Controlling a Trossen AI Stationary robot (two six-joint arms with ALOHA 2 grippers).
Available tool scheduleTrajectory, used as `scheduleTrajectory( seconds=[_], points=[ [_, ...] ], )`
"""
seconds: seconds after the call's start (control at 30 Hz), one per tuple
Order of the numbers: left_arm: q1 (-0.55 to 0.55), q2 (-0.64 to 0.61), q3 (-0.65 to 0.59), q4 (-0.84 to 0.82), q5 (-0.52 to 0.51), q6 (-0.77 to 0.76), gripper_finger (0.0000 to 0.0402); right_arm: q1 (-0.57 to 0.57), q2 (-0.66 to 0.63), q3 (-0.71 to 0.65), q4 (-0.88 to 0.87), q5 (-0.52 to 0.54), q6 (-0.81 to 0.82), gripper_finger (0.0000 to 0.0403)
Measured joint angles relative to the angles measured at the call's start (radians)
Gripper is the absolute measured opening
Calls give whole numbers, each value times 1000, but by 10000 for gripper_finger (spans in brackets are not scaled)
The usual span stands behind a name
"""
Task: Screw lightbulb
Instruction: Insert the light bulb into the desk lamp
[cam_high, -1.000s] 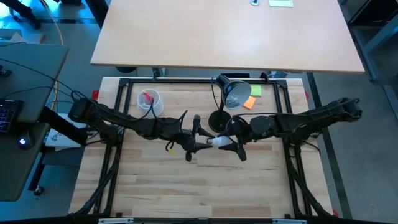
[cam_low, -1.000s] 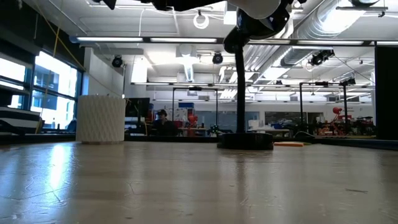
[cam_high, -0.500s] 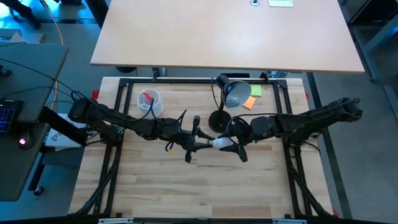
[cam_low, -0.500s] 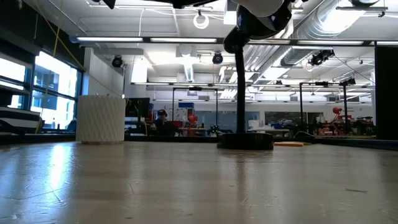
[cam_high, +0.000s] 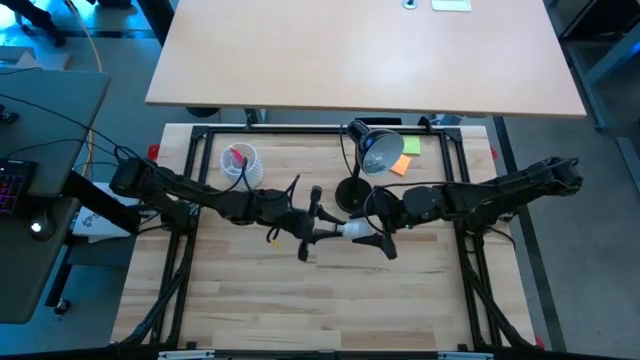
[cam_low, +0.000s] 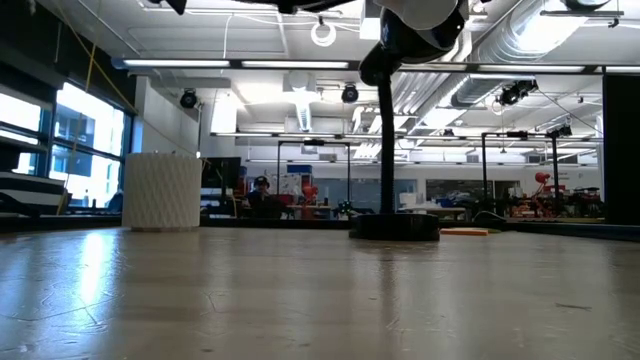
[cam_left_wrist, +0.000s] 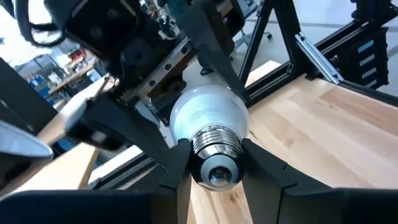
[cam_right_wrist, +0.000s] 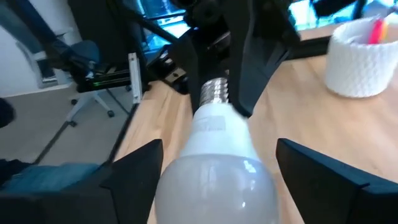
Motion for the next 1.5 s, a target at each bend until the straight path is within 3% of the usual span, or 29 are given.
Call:
scheduleTrajectory(
  seconds=[0.2,0.37,0.53,0.73,0.83,1.0,1.1,1.27,1.5],
  points=[
    [14,0,0,-22,14,-90,101,41,-23,33,4,179,-125,309],
    [56,0,-11,-8,109,-158,100,143,-63,43,-10,388,-278,310],
    [132,-1,-130,236,209,-282,100,300,-70,43,-57,665,-409,310],
    [229,-1,-263,573,350,-484,103,418,-32,43,-51,818,-432,310],
    [261,-1,-278,651,460,-554,108,410,18,43,-10,856,-513,310],
    [297,-1,-278,711,585,-619,105,381,83,43,194,866,-796,310],
    [307,-1,-278,727,593,-637,107,363,103,43,307,843,-989,310],
    [309,-1,-278,735,594,-638,109,327,127,43,350,761,-1301,310],
    [309,-1,-278,732,589,-651,109,272,163,43,386,738,-1586,309]
  ],
)
